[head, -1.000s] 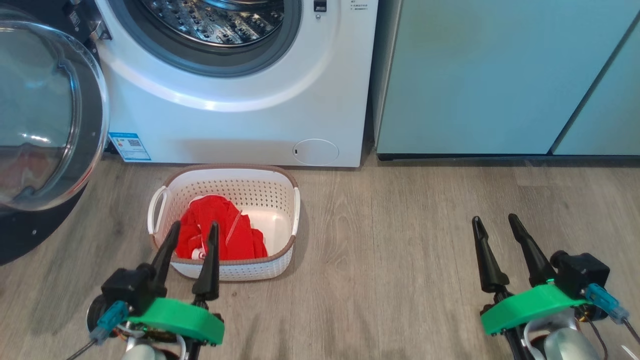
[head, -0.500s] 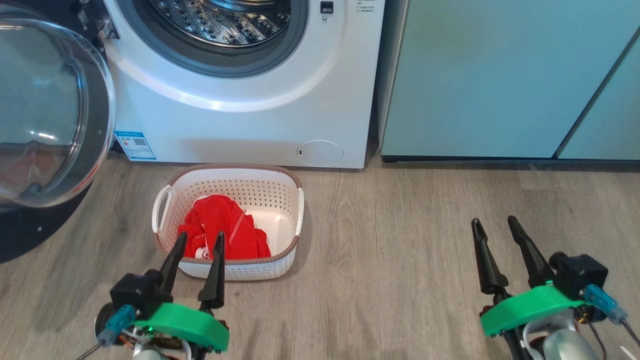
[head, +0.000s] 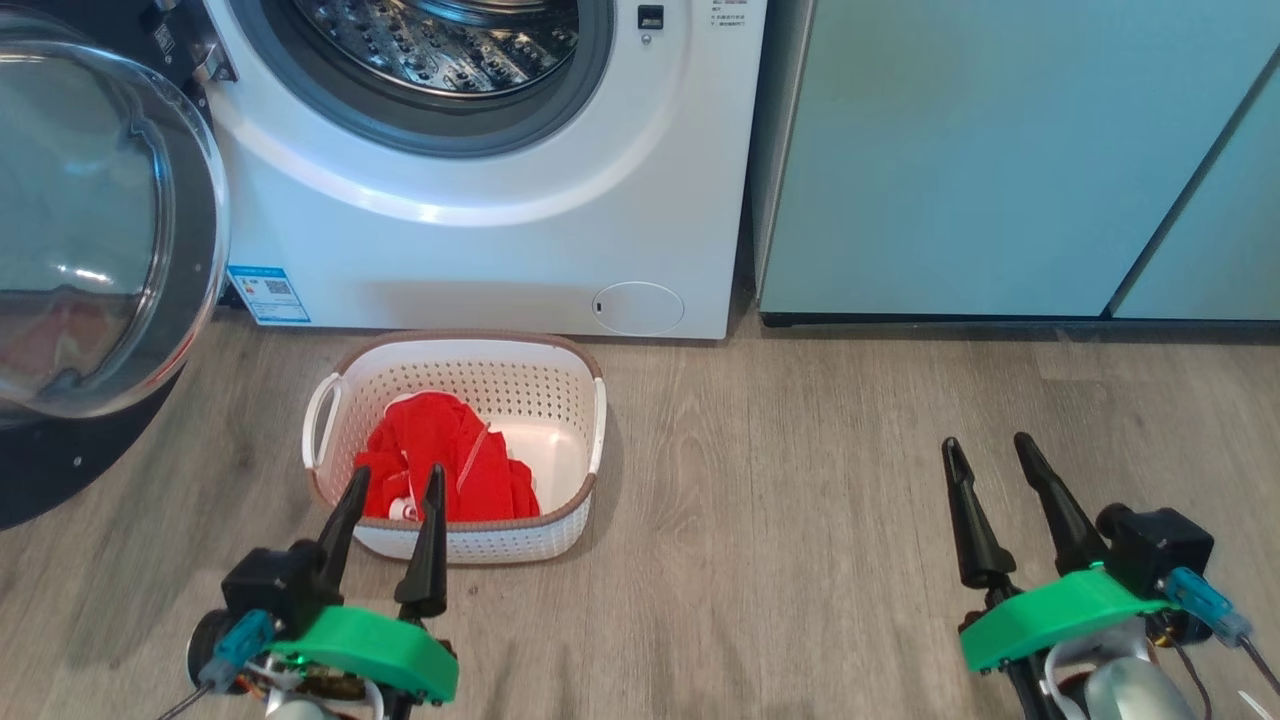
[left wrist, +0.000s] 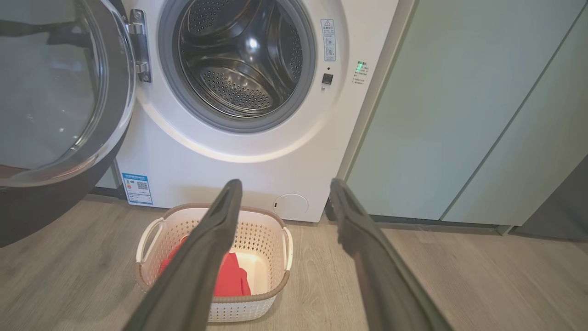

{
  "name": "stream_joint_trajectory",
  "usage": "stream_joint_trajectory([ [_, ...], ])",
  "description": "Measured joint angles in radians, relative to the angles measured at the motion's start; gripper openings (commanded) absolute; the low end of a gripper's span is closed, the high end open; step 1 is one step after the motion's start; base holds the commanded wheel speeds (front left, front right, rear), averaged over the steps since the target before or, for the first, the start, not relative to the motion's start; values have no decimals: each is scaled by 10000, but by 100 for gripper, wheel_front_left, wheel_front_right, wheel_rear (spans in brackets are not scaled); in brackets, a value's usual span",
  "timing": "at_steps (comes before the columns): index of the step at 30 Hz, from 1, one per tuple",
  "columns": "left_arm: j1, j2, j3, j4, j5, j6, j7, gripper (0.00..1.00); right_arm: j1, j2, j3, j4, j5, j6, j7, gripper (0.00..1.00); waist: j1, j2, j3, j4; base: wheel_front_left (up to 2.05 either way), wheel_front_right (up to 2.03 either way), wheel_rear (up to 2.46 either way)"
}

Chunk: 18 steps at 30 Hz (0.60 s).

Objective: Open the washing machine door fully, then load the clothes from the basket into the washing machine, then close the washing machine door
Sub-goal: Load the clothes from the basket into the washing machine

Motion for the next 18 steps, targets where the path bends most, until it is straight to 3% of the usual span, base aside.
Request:
stream_joint_trajectory([
  [13,0,0,-17,56,-54,128,0,100,0,0,73,17,-13,0,4,100,0,0,-48,-3,0,0,0],
  [18,0,0,-12,21,-132,88,0,100,-1,0,157,17,-13,0,8,100,0,0,-47,-19,71,-71,0],
])
